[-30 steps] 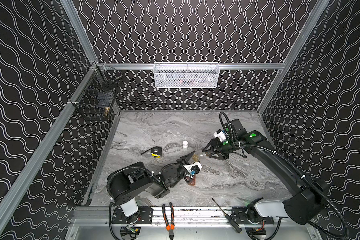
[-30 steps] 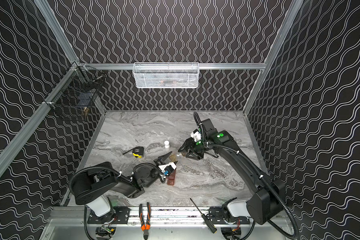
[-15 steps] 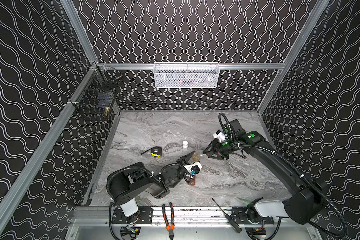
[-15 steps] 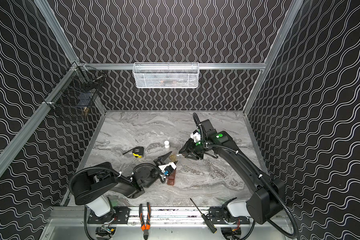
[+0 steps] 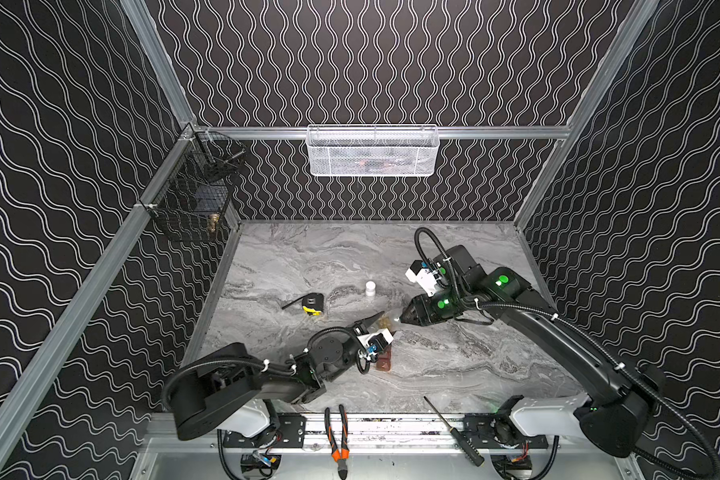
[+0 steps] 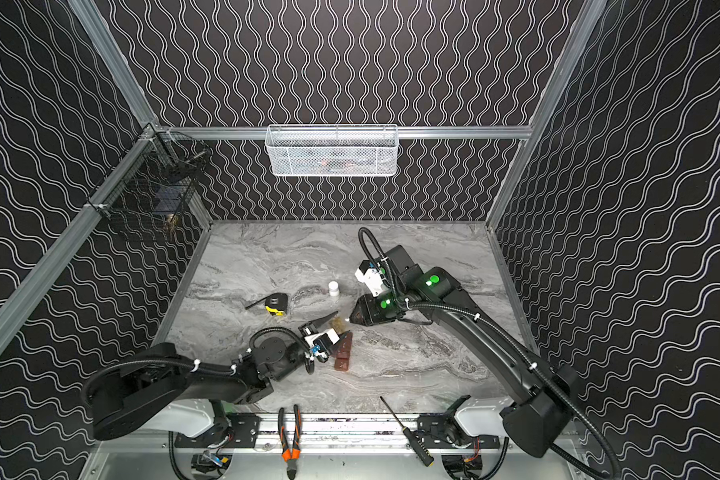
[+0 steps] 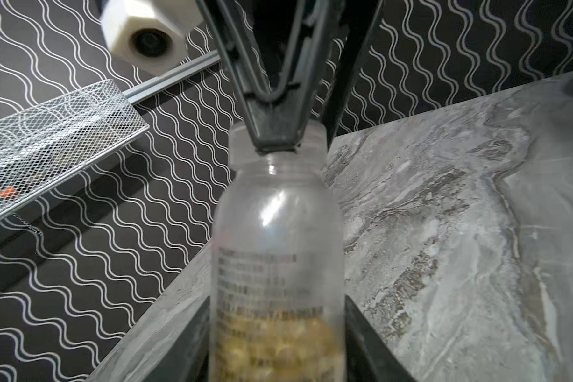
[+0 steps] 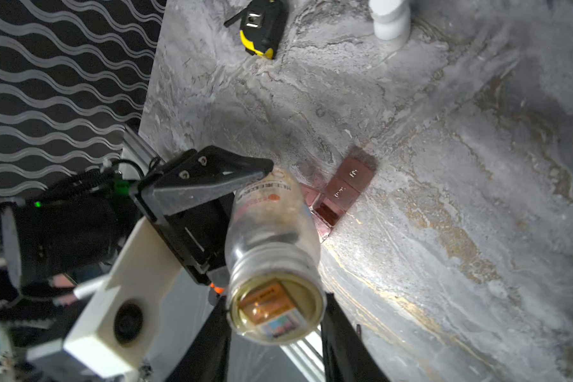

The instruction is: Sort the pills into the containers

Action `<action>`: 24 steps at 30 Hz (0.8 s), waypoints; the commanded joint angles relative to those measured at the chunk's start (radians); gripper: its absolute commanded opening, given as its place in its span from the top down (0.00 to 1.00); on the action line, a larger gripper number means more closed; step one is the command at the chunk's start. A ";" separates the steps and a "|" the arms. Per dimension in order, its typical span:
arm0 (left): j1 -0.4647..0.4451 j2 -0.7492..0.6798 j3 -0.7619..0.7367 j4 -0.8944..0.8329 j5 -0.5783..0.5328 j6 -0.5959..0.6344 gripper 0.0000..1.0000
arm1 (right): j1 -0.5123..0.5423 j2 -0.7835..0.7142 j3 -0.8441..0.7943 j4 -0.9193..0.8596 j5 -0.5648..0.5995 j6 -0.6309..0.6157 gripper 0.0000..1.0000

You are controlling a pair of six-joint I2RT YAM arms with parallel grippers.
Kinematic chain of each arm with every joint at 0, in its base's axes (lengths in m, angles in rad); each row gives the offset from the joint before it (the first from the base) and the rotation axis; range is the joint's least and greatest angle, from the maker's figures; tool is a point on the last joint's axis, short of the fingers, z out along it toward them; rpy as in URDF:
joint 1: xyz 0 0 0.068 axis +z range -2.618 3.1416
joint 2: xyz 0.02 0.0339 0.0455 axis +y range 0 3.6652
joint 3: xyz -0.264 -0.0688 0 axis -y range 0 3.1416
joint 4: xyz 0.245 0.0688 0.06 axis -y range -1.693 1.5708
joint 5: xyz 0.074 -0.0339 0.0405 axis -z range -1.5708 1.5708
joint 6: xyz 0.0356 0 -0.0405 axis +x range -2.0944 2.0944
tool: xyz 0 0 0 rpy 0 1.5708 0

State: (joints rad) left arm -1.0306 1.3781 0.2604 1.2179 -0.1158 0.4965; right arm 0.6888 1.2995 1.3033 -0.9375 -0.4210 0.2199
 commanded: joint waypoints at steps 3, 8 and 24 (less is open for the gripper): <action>-0.005 -0.078 -0.021 -0.042 0.110 -0.029 1.00 | 0.026 -0.076 -0.046 0.080 -0.013 -0.282 0.66; -0.005 -0.121 -0.026 -0.094 0.122 -0.036 1.00 | 0.029 -0.110 -0.055 0.077 -0.007 -0.413 0.67; -0.005 -0.083 -0.024 -0.041 0.096 -0.016 1.00 | 0.054 -0.101 -0.047 0.044 0.035 -0.502 0.66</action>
State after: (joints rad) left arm -1.0344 1.2884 0.2298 1.1709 -0.0280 0.4679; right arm 0.7414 1.1976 1.2465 -0.9115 -0.3813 -0.2516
